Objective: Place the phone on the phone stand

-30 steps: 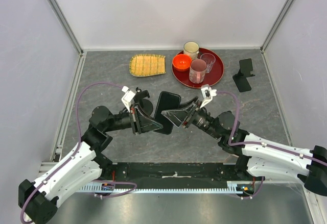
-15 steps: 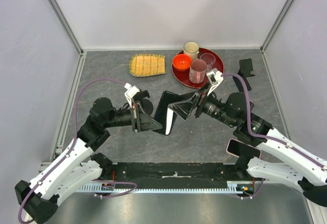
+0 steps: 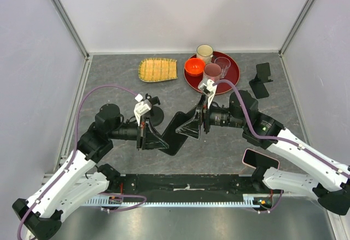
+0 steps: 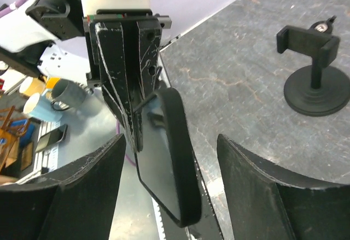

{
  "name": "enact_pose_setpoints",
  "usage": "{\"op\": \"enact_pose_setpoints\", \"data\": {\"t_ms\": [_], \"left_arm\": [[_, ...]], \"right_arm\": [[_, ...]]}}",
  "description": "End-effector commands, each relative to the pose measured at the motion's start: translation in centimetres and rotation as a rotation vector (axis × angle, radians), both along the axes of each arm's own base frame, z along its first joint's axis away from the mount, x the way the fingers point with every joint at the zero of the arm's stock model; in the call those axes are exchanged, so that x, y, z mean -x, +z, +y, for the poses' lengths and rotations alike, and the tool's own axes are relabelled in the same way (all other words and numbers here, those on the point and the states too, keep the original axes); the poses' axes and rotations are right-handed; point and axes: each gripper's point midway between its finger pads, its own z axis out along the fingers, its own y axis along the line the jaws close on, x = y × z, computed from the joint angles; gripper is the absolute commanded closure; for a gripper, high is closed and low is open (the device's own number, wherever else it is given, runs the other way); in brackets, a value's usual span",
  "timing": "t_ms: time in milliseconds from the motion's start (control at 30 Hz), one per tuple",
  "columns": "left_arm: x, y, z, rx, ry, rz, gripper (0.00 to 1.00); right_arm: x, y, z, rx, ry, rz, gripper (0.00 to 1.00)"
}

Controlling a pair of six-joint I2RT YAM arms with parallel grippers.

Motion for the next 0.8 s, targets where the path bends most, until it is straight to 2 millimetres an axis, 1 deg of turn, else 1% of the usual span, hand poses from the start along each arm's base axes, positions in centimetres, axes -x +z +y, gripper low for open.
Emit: {"op": "enact_pose_setpoints", "data": {"t_ms": [0, 133, 167, 200, 233, 300, 367, 467, 533, 567, 700, 767], "left_arm": [[1.9, 3.2, 0.6, 0.08, -0.11, -0.204, 0.98], [2.4, 3.4, 0.8, 0.091, -0.135, -0.234, 0.98], [2.4, 3.5, 0.8, 0.093, -0.14, -0.238, 0.98], [2.4, 3.4, 0.8, 0.091, -0.145, -0.238, 0.98], [2.5, 3.4, 0.8, 0.092, -0.149, -0.239, 0.98], [2.4, 3.3, 0.7, 0.089, -0.149, -0.24, 0.98], [2.4, 3.1, 0.7, 0.087, -0.151, -0.238, 0.98], [2.3, 3.0, 0.7, 0.088, -0.149, -0.242, 0.98], [2.3, 3.3, 0.7, 0.099, -0.146, -0.25, 0.98], [2.3, 3.2, 0.6, 0.103, -0.15, -0.25, 0.98], [2.5, 3.3, 0.7, 0.113, -0.151, -0.256, 0.98], [2.6, 3.3, 0.8, 0.118, -0.152, -0.259, 0.98]], "right_arm": [[1.8, 1.9, -0.1, -0.041, 0.113, -0.06, 0.27], [3.0, 2.3, 0.1, -0.06, 0.191, -0.07, 0.33], [3.2, 2.3, 0.1, -0.066, 0.209, -0.072, 0.37], [3.4, 2.2, 0.2, -0.069, 0.226, -0.067, 0.37], [3.7, 2.4, 0.3, -0.084, 0.247, -0.073, 0.38], [3.9, 2.3, 0.3, -0.091, 0.261, -0.061, 0.43], [4.1, 2.6, 0.4, -0.113, 0.275, -0.063, 0.49], [4.0, 2.8, 0.2, -0.135, 0.272, -0.07, 0.52], [4.1, 2.5, 0.4, -0.13, 0.281, -0.046, 0.52], [4.0, 2.9, 0.5, -0.146, 0.285, -0.061, 0.54], [4.3, 2.7, 0.7, -0.159, 0.315, -0.046, 0.59], [4.4, 3.0, 0.7, -0.173, 0.318, -0.052, 0.59]]}}
